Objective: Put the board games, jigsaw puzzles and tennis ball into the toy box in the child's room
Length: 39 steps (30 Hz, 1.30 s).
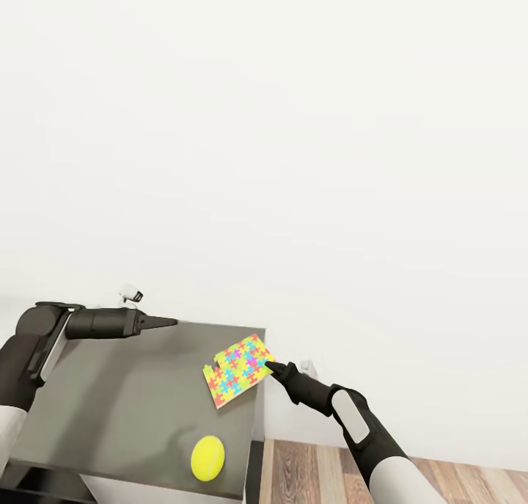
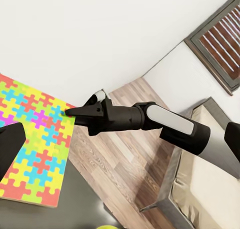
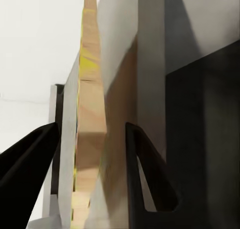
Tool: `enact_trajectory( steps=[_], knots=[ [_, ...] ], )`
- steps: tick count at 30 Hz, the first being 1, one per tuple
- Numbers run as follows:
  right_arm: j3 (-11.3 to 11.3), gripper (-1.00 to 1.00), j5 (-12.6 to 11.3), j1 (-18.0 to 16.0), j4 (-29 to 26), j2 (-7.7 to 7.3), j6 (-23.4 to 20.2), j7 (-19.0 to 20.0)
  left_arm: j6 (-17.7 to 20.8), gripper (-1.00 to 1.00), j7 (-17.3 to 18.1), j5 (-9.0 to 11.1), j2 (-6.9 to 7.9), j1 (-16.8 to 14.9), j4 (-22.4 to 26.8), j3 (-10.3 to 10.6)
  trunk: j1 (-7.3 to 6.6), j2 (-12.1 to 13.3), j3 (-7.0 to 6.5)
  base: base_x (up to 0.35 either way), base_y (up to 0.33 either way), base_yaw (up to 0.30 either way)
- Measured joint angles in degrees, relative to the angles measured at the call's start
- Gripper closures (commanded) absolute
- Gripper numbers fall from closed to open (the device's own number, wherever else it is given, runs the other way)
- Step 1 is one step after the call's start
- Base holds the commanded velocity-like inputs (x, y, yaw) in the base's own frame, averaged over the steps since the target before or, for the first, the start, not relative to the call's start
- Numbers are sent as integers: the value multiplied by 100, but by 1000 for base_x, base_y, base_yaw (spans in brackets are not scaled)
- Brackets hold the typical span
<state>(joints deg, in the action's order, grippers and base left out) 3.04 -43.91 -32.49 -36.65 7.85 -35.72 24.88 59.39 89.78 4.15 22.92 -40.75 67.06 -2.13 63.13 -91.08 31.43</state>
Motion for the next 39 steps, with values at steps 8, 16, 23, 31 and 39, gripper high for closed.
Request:
enact_trajectory(
  steps=[8, 16, 23, 31, 39],
  knots=[
    [3, 100, 5, 0, 1, -2, 2, 8, 0, -100, 0, 0, -3, -3, 0, -2, -176, 321, -144, 0, 0, 0],
    [-1, 100, 3, 0, 1, 0, 0, 5, 0, -100, 0, -9, -8, -8, 0, -17, -352, 642, -287, 0, 0, 0],
    [5, 100, 3, 0, 0, -2, 2, 5, 0, -100, 0, -17, -17, -15, 0, -13, -504, 923, -413, -132, 0, 0],
    [12, 100, -20, 0, -8, -19, 6, -10, 0, -100, 0, -17, -18, -17, -7, -11, -680, 1244, -557, -148, 0, 0],
    [83, 100, -735, 60, -20, -86, 53, 34, 0, -100, 0, -21, -18, -17, -8, 4, -855, 1565, -701, -146, 0, 0]
  ],
)
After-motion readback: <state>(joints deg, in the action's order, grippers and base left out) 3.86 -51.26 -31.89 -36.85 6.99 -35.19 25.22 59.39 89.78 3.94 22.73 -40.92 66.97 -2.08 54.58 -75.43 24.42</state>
